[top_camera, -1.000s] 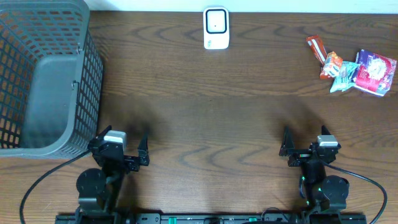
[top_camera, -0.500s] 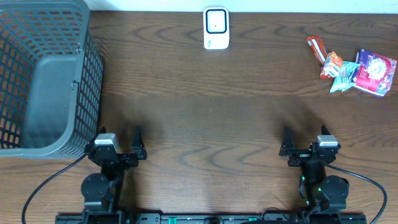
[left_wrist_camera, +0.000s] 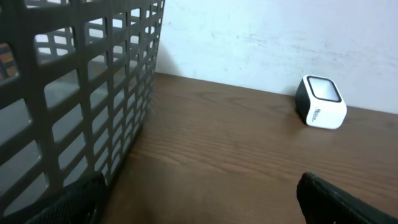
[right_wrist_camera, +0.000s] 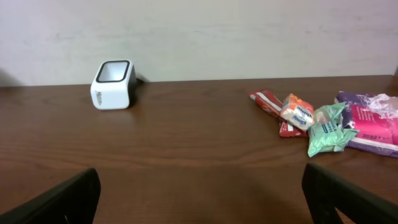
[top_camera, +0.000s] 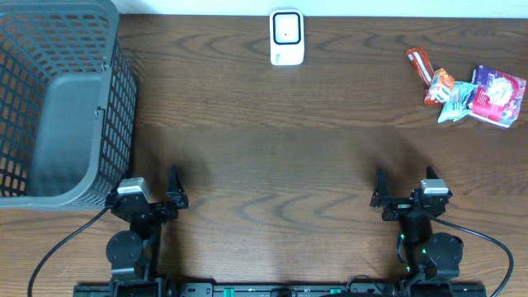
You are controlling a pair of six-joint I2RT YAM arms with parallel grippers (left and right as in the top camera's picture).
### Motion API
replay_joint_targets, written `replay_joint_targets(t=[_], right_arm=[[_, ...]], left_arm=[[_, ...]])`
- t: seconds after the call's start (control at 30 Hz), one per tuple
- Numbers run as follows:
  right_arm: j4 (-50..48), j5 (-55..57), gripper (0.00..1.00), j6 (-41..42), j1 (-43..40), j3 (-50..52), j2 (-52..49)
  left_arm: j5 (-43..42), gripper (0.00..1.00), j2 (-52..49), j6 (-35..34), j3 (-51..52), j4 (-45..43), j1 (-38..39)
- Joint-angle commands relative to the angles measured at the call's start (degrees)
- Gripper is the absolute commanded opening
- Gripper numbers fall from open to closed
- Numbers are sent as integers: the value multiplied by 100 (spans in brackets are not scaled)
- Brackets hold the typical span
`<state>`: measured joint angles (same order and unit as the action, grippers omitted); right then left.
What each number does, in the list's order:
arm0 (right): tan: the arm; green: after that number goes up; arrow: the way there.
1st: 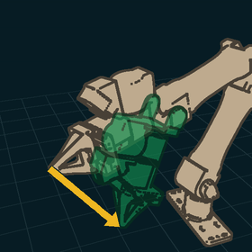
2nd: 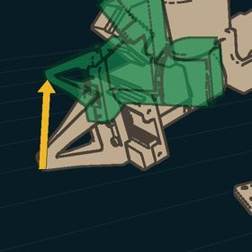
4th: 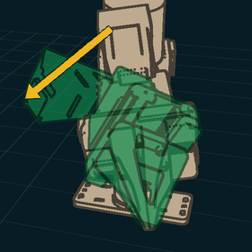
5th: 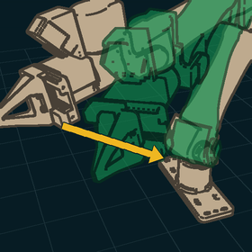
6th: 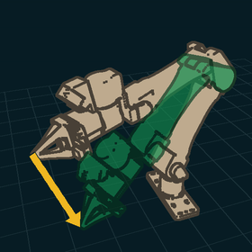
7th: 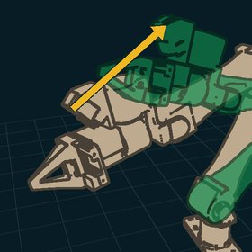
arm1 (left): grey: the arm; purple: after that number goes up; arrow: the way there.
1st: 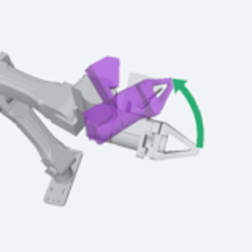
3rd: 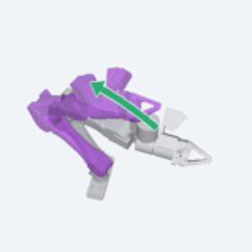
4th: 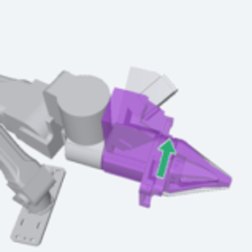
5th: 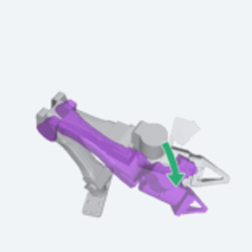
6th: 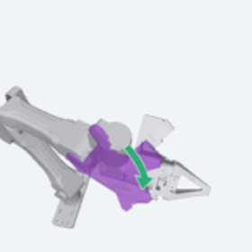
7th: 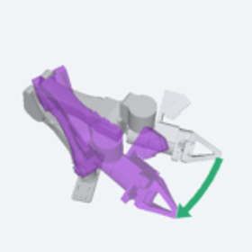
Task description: Scan the item barcode
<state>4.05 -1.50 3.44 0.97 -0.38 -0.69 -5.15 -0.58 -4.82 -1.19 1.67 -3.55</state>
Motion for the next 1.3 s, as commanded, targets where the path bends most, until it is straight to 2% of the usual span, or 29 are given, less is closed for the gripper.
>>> replay_joint_targets(t=[0.0,0.27,1.27], right_arm=[[31,31,99,59,-17,2,37],[28,31,99,59,-17,2,37],[28,31,99,59,-17,2,35]], left_arm=[[9,98,50,284,96,208,9],[-83,98,50,505,96,210,13],[-76,98,35,479,96,192,153]])
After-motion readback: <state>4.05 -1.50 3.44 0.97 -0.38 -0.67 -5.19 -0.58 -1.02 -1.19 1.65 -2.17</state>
